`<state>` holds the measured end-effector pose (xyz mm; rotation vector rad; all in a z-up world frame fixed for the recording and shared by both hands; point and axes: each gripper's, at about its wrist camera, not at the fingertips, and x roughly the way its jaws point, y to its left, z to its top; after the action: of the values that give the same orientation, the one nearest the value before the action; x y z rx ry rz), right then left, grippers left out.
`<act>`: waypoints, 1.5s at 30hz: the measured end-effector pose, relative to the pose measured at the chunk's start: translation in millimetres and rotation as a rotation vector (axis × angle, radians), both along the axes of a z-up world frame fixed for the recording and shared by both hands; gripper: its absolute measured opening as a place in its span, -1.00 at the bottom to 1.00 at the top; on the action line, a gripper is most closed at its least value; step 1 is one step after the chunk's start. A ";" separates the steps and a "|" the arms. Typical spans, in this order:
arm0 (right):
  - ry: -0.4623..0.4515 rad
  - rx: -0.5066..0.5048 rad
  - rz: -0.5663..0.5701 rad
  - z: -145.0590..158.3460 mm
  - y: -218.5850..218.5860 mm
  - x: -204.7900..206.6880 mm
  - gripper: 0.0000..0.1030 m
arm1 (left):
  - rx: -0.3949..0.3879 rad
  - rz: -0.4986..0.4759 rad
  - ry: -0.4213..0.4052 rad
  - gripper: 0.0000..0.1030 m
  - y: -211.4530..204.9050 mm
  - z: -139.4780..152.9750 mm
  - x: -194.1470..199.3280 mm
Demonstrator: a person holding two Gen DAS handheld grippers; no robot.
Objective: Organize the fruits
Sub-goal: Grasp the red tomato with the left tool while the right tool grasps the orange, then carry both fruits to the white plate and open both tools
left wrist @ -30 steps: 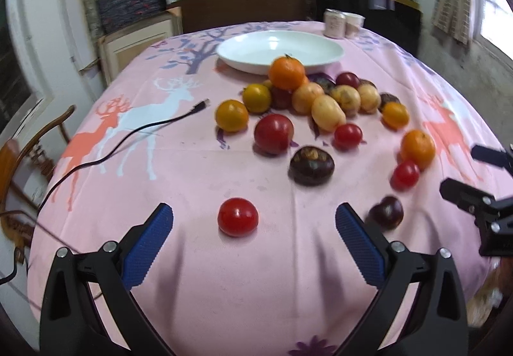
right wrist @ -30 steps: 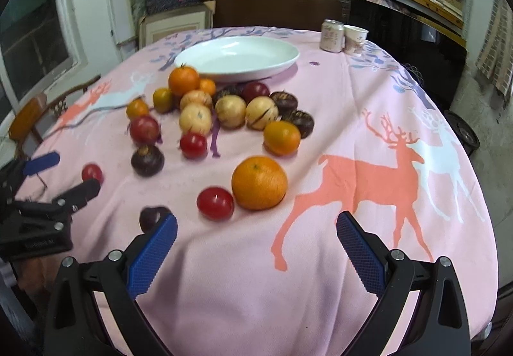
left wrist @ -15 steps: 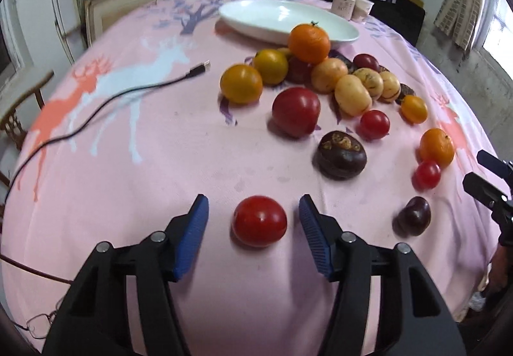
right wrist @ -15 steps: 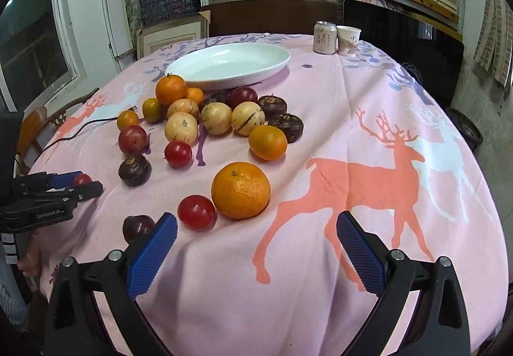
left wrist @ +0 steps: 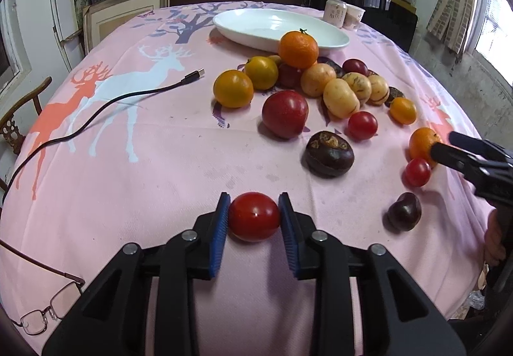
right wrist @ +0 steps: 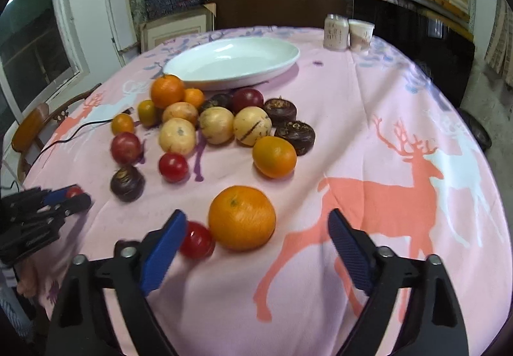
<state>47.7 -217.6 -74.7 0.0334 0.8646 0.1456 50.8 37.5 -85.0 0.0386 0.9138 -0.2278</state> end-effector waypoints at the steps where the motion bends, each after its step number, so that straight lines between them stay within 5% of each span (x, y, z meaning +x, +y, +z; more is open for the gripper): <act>1: 0.027 0.016 0.004 -3.3 -0.9 5.7 0.62 | 0.000 -0.002 0.000 -0.41 -0.3 0.1 0.5; 4: 0.063 0.060 0.009 -10.5 -2.6 16.3 0.39 | -0.001 -0.013 0.002 -0.41 -2.5 1.4 4.1; 5: 0.072 0.082 0.025 -11.7 -2.9 19.4 0.04 | 0.003 -0.014 -0.002 -0.41 -3.6 2.5 5.2; 6: 0.087 0.105 0.037 -12.8 -3.9 21.9 -0.04 | 0.006 -0.017 -0.006 -0.41 -5.1 4.5 6.7; 12: 0.095 0.140 0.058 -11.7 -6.3 21.6 -0.10 | -0.007 -0.028 -0.049 -0.41 -14.0 31.1 29.4; 14: 0.082 0.189 0.058 -1.9 -13.9 24.8 -0.10 | -0.006 -0.041 -0.072 -0.41 -20.9 46.1 46.1; 20: -0.051 0.131 0.058 53.4 -13.6 76.7 -0.09 | -0.004 -0.044 -0.146 -0.41 -46.9 82.4 121.6; 28: -0.043 0.060 0.043 47.9 17.9 187.1 -0.09 | -0.027 -0.011 -0.068 -0.39 -66.9 66.8 230.8; 31: -0.027 0.017 0.062 35.7 28.3 208.9 -0.07 | -0.028 0.003 -0.066 0.15 -68.0 60.1 243.1; 33: -0.032 -0.028 0.053 29.0 32.8 219.2 0.22 | -0.042 0.006 -0.072 0.37 -67.6 58.2 245.5; 39: -0.109 -0.018 0.043 43.1 28.1 202.4 0.30 | -0.089 0.022 -0.065 0.37 -54.3 62.8 240.7; 45: -0.156 0.016 0.020 57.5 5.5 136.6 0.49 | -0.084 0.030 -0.115 0.40 -37.1 82.7 184.9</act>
<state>184.3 -212.2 -17.2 0.0282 0.7085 0.1715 235.7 0.4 -2.4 -0.0394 0.7893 -0.2330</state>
